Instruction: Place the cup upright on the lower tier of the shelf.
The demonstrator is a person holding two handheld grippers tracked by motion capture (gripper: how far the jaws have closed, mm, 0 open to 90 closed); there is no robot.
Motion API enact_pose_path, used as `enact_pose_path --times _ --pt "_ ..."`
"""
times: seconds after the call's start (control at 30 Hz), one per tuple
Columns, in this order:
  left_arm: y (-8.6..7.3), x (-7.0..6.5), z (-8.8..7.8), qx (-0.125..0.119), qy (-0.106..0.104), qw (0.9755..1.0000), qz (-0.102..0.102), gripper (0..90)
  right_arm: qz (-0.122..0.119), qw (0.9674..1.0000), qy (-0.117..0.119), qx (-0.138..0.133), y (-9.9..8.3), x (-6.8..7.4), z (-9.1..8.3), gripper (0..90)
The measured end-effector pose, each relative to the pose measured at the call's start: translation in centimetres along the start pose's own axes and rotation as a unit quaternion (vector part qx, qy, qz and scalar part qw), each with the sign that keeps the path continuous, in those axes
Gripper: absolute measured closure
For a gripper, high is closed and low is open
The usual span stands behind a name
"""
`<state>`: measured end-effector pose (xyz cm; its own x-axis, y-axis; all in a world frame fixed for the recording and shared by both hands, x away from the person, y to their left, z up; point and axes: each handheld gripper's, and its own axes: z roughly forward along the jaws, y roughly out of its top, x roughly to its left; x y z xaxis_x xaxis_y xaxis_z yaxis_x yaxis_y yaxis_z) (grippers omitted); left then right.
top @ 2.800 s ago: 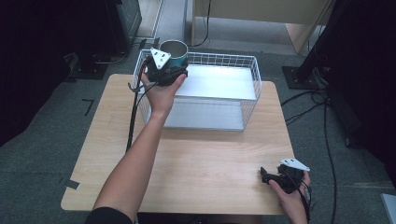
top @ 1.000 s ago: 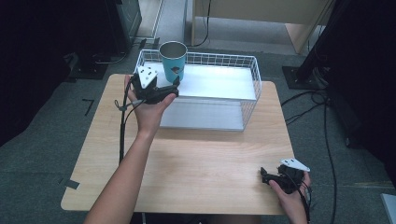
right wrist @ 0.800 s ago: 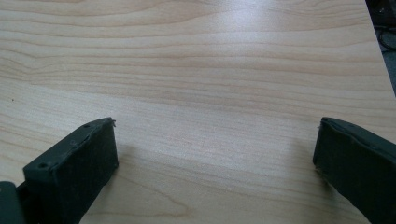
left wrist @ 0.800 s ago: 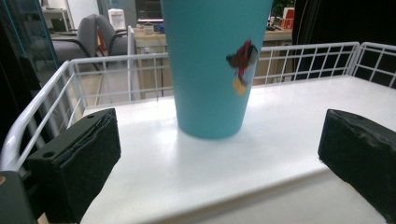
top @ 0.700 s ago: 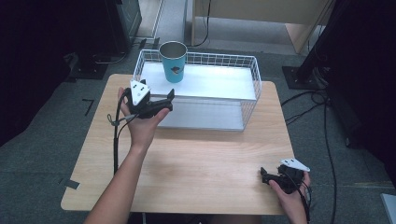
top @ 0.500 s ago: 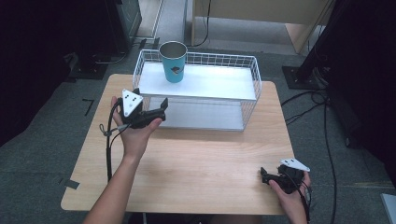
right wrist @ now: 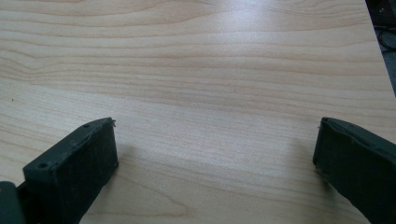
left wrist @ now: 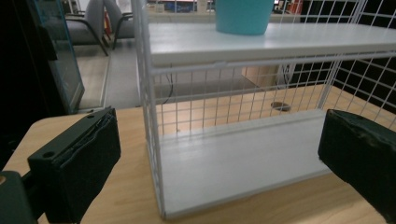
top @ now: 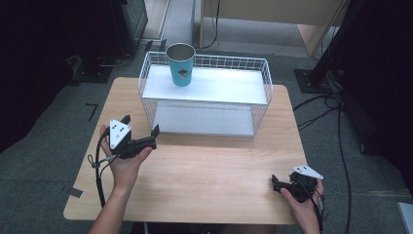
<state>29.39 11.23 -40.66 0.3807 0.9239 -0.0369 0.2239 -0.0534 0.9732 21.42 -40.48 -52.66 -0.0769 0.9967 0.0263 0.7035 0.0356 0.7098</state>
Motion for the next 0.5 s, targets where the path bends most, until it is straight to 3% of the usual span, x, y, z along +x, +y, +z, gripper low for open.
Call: enact_pose_path --times 0.27,0.5 --pt "-2.9 0.8 -1.6 0.023 0.003 0.9997 -0.008 0.0 -0.001 1.0000 0.000 0.001 0.0 0.0 0.0 0.0" --pt "-5.2 2.3 -2.9 0.045 0.018 0.9988 -0.013 0.0 -0.001 1.0000 0.000 0.001 0.0 0.0 0.0 0.0"
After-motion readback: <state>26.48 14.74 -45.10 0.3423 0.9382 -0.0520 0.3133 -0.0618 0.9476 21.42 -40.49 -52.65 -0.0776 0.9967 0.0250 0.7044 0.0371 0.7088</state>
